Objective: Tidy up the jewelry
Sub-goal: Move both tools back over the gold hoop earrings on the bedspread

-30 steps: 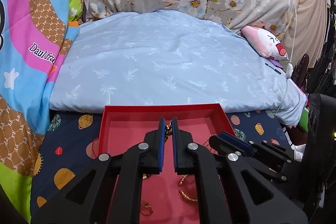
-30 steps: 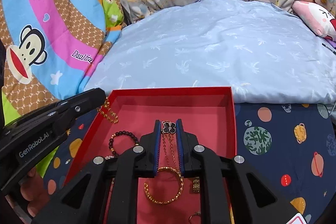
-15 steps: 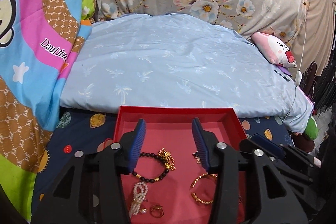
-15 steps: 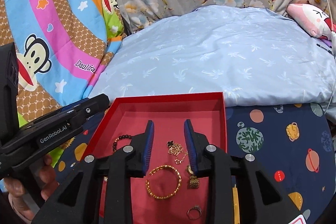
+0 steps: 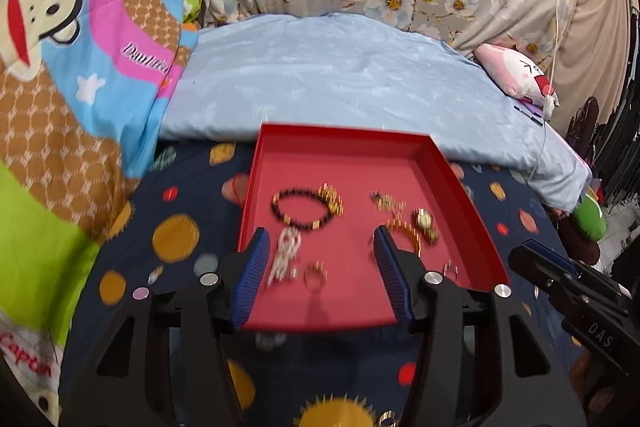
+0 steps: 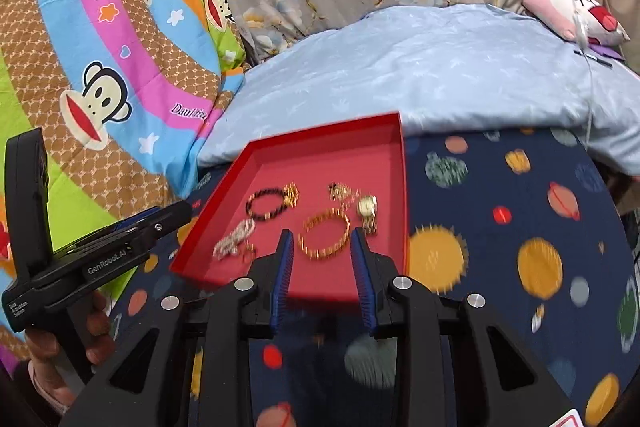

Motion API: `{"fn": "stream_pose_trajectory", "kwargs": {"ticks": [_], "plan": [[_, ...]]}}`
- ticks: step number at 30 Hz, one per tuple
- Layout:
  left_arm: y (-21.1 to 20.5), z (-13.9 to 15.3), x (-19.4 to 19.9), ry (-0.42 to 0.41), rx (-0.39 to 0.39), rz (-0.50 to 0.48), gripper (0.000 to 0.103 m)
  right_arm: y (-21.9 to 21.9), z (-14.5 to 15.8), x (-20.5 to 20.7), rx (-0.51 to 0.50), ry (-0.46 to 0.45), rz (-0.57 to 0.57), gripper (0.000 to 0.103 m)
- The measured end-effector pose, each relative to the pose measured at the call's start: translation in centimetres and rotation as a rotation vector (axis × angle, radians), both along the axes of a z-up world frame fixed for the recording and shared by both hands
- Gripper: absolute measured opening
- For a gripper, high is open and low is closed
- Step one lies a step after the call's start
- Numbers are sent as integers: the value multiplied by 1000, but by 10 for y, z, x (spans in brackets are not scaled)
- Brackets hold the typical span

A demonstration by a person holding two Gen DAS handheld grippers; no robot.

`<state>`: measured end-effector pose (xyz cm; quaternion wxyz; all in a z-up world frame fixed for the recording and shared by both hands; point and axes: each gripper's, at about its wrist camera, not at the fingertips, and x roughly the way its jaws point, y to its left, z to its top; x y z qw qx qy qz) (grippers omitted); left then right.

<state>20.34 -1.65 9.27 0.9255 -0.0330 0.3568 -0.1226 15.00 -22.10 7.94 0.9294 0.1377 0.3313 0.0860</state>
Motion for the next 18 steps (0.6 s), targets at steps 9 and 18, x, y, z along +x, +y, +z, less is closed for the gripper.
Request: {"fn": "stream_pose_trajectory", "kwargs": {"ticks": [9,18], "plan": [[28,-41,-79,77,21,43,53,1,-44,-76,18,105,-30,29],[37,-77,-126,99,73,80,64,0,-75,-124,-37,155,-68,29]]}}
